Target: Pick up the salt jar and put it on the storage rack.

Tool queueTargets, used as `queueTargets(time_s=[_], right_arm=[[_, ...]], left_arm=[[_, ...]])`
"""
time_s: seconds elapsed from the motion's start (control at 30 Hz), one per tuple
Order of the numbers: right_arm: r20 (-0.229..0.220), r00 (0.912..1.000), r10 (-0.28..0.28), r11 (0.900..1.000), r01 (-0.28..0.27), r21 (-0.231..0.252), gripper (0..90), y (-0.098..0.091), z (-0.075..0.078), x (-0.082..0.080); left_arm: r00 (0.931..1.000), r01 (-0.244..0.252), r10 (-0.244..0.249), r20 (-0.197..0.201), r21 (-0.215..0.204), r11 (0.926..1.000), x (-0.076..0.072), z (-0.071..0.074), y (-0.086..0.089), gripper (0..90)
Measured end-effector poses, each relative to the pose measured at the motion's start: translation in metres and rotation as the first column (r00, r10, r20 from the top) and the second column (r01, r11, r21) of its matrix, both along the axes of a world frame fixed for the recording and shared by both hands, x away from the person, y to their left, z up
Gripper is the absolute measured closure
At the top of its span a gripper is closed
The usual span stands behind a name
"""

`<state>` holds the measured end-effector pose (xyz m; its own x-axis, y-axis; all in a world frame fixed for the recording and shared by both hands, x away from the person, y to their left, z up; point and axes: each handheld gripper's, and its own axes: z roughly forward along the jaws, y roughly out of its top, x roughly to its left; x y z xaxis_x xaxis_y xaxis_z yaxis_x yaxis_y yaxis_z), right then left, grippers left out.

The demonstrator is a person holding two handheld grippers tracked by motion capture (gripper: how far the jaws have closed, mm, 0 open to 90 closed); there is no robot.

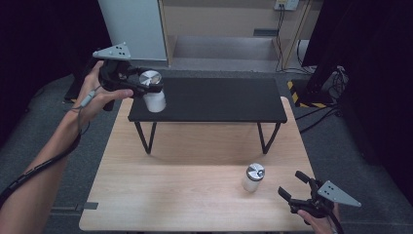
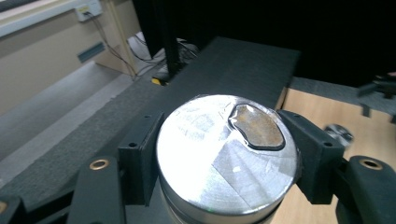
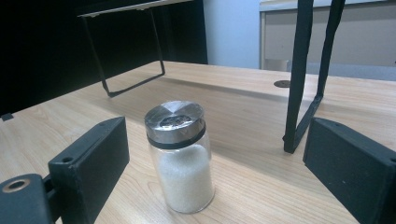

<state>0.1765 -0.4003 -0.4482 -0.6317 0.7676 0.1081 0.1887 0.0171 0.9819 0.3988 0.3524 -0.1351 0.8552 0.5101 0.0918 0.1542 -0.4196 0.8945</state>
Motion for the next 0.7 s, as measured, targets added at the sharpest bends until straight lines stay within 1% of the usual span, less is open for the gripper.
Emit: queueTargets(time_s=[0.1,0.17,0.37,0.5,0.57,0.7], right_arm=[[-0.001,1.0000,0.001,1.0000,-0.001,0.002,6.9,0.000,0.000,0.000],[0.000,1.0000,0.003,1.0000,-0.003,0.002,6.9,0.000,0.000,0.000],[0.001,1.0000,0.007,1.0000,-0.007,0.006,6.9,-0.001,-0.001,0.000],[-0.002,1.0000,0.010,0.9999,-0.010,0.007,6.9,-0.001,-0.001,0.001],[-0.003,0.9999,0.011,0.9999,-0.011,0.006,6.9,-0.001,0.000,0.001],[0.000,1.0000,0.008,0.9999,-0.008,0.008,6.9,-0.001,0.000,0.000]], left_arm=[[0.9997,-0.021,0.021,-0.011,-0.020,0.9996,0.011,-0.001,0.002,34.2],[0.9989,-0.046,0.046,-0.003,-0.020,0.9987,0.015,-0.002,0.002,34.2],[0.9945,-0.104,0.104,-0.008,-0.033,0.9940,0.027,-0.007,0.003,34.2],[0.9928,-0.119,0.119,-0.015,-0.030,0.9924,0.034,-0.011,0.000,34.2],[0.9923,-0.123,0.123,-0.014,-0.018,0.9922,0.037,-0.013,-0.002,34.2],[0.9902,-0.137,0.137,-0.026,-0.018,0.9903,0.044,-0.024,-0.004,34.2]])
